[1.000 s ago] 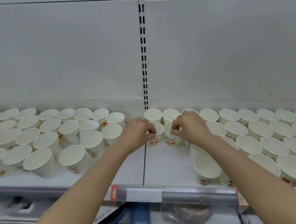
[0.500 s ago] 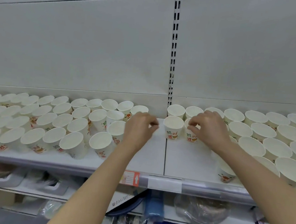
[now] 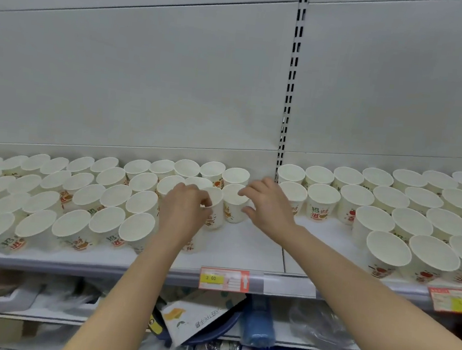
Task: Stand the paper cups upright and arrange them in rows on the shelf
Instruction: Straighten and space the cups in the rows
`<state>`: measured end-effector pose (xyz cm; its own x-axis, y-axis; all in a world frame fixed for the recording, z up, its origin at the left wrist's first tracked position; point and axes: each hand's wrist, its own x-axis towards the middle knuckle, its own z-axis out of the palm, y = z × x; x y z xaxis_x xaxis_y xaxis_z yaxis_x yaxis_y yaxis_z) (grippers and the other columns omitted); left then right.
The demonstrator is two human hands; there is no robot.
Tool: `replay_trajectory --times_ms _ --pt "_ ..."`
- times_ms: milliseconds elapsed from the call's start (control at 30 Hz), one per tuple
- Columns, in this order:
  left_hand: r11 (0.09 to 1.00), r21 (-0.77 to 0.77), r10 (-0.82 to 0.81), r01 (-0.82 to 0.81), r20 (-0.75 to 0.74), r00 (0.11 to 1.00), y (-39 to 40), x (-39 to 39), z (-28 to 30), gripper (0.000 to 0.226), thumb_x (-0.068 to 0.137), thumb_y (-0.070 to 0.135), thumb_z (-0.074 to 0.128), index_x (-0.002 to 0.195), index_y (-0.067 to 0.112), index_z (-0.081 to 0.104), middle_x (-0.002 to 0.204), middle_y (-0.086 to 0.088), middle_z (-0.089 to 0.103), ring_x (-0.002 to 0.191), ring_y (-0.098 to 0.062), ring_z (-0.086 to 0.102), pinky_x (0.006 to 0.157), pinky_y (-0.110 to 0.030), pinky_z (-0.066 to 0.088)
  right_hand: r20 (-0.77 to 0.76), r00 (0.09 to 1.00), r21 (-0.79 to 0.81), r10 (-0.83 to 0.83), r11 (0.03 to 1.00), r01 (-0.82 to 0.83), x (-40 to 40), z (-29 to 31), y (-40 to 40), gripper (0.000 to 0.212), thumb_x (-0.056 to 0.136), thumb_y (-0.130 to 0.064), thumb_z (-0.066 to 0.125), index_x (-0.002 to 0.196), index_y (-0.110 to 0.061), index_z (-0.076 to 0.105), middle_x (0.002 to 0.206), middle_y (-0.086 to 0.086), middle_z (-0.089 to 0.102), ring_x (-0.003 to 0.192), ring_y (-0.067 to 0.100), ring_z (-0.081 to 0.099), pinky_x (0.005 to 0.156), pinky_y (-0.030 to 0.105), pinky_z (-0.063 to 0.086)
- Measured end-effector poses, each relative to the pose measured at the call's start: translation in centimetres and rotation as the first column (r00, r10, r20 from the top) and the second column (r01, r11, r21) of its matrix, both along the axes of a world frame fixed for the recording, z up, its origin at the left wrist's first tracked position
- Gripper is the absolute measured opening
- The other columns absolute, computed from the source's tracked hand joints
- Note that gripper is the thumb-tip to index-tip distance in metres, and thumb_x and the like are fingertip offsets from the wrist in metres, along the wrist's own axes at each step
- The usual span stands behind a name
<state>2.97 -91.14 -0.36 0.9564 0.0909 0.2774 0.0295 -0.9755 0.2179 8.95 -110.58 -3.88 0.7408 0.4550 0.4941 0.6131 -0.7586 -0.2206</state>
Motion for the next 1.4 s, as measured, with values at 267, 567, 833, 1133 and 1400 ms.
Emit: replay_trajectory --times_ms 267,567,833,1133,1400 --pt "0.964 -0.209 -0.111 0.166 0.254 0.961 2.0 -1.0 -0.1 0.004 0.083 0.033 0.075 0.086 0.03 0.075 0.088 0.012 0.063 0.09 -0.015 0.05 0.066 -0.032 0.041 -0.006 0.994 0.079 -0.106 0.991 0.107 -0.3 -0.8 0.7 0.016 0.063 -0.016 0.083 0.069 -0.017 0.069 0.067 -0.004 0.063 0.072 0.026 0.052 0.067 0.032 0.039" --pt "0.89 -0.246 -0.304 0.384 0.308 0.902 -4.7 -0.5 -1.4 0.008 0.08 0.032 0.077 0.087 0.029 0.077 0.087 0.012 0.066 0.09 -0.013 0.05 0.069 -0.025 0.032 0.073 0.935 0.253 -0.347 0.913 0.319 -6.9 -0.7 -9.0 0.012 0.069 -0.018 0.082 0.074 -0.018 0.071 0.075 -0.007 0.067 0.075 0.02 0.05 0.064 0.028 0.035" --pt "0.89 -0.138 -0.415 0.434 0.148 0.898 -12.7 -0.4 -3.1 0.014 0.086 0.038 0.07 0.098 0.032 0.076 0.094 0.011 0.066 0.092 -0.014 0.049 0.069 -0.027 0.042 0.114 0.917 0.02 -0.382 0.924 0.382 -8.0 -0.4 -14.5 0.013 0.065 -0.02 0.084 0.069 -0.02 0.072 0.068 -0.005 0.064 0.069 0.027 0.052 0.062 0.032 0.037" --pt "0.894 -0.146 -0.388 0.423 0.217 0.896 -12.9 -0.1 -4.4 0.032 0.071 0.035 0.084 0.1 0.027 0.074 0.105 0.01 0.063 0.099 -0.017 0.049 0.077 -0.027 0.045 0.082 0.931 -0.071 -0.354 0.93 0.36 -6.8 0.2 -15.9 0.021 0.056 -0.018 0.086 0.071 -0.02 0.071 0.07 -0.005 0.065 0.072 0.027 0.056 0.068 0.033 0.026" --pt "0.932 -0.126 -0.326 0.341 0.123 0.937 -14.7 -0.3 -3.2 0.012 0.084 0.037 0.073 0.093 0.029 0.074 0.1 0.01 0.068 0.096 -0.013 0.048 0.072 -0.026 0.04 0.072 0.951 -0.076 -0.302 0.949 0.307 -5.9 0.2 -16.7 0.012 0.065 -0.014 0.082 0.069 -0.018 0.072 0.069 -0.003 0.065 0.073 0.027 0.054 0.069 0.032 0.032"
